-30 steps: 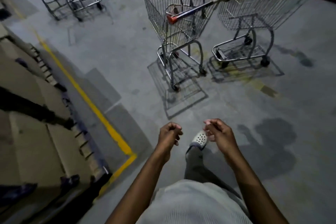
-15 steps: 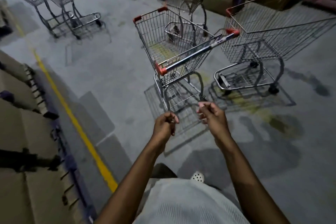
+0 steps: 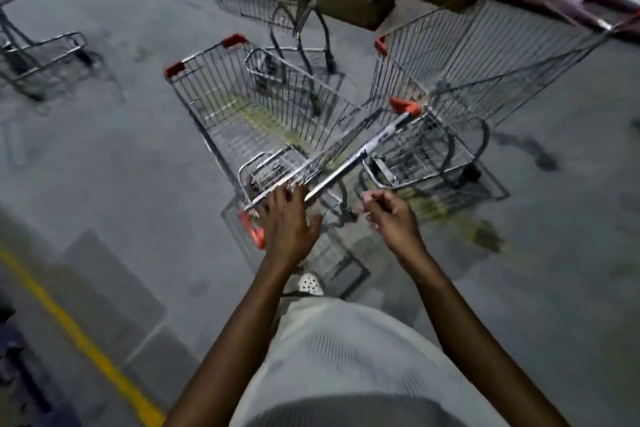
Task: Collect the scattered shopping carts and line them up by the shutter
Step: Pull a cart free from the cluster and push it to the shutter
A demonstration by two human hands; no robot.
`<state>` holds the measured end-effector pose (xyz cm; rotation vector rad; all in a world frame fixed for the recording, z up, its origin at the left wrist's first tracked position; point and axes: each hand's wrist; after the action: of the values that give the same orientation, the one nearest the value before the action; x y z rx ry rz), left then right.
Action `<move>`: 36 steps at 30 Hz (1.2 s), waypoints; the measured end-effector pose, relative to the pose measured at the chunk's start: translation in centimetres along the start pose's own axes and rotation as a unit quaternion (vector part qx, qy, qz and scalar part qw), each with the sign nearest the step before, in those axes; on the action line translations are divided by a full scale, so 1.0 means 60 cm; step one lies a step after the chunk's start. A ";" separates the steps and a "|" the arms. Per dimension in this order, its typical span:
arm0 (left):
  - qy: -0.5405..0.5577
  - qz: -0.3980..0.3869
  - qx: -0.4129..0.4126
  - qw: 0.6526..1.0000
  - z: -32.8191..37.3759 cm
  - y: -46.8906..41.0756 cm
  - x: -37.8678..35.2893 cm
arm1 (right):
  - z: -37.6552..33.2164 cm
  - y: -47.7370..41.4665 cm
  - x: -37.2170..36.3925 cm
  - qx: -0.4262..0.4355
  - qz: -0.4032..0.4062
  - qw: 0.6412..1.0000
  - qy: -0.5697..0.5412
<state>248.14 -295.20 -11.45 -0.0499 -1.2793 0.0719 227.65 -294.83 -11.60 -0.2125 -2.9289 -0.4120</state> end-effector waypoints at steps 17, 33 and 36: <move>-0.099 -0.202 0.238 0.945 0.036 -0.117 -0.014 | -0.060 -0.337 0.042 0.290 -0.107 0.765 0.565; -0.108 -0.119 0.237 0.958 0.067 -0.101 -0.018 | -0.053 -0.423 0.055 0.457 -0.196 0.671 0.550; -0.098 -0.096 0.256 0.957 0.086 -0.102 -0.020 | -0.062 -0.430 0.064 0.498 -0.185 0.671 0.518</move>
<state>243.00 -301.43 -10.66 0.5387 -1.4221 0.2443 220.20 -320.00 -14.06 0.5845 -1.6296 0.8036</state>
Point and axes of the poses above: each hand's wrist, its own y-axis away from the middle knuckle, its own x-axis out of the back of the hand, z = x × y
